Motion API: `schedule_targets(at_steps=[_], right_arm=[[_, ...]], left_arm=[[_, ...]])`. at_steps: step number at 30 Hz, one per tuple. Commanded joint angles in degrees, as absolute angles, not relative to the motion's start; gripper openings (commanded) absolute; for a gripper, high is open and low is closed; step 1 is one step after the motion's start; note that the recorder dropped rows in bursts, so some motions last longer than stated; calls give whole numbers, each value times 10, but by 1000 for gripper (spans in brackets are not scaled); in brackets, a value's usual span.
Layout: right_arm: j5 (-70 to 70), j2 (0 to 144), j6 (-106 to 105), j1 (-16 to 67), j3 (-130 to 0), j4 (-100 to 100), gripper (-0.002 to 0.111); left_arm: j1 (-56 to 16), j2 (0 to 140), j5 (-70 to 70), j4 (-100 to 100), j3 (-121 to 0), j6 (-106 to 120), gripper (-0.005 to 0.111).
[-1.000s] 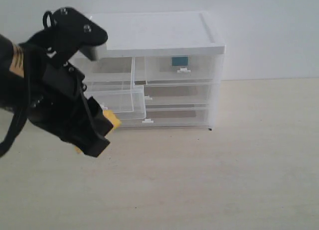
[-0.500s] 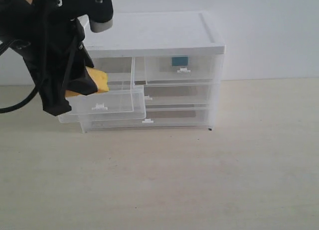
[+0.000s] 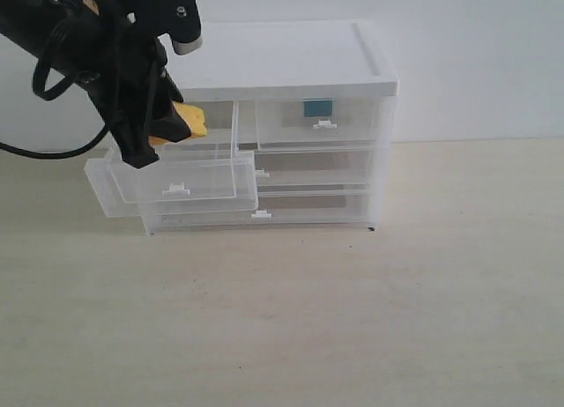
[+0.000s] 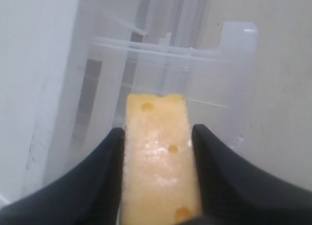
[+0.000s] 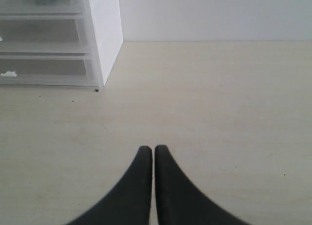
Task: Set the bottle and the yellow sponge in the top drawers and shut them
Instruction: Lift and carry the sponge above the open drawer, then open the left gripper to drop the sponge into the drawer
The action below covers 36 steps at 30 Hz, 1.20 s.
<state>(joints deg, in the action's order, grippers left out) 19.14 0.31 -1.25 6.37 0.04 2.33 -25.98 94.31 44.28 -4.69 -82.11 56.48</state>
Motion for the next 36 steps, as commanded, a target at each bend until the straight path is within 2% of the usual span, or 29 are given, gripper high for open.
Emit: schedule_targets(at_steps=[1, 21, 23, 26, 27, 29, 32, 36], right_arm=[[190, 0, -14, 63, 0, 22, 0], [190, 0, -14, 63, 0, 22, 0], [190, 0, -14, 63, 0, 22, 0], [190, 0, -14, 63, 0, 22, 0], [190, 0, -14, 63, 0, 22, 0], [190, 0, -14, 63, 0, 22, 0], [190, 0, -14, 63, 0, 22, 0], [190, 0, -14, 63, 0, 22, 0]], left_arm=[[-252, 972, 432, -71, -843, 575, 4], [-251, 1025, 381, -115, -853, 550, 6], [-251, 1025, 381, -115, -853, 550, 15], [-251, 1025, 380, -108, -853, 548, 37], [-251, 1025, 376, -97, -853, 531, 52], [-251, 1025, 373, -83, -853, 508, 61], [-251, 1025, 368, -55, -853, 468, 67], [-251, 1016, 368, -45, -853, 445, 68]])
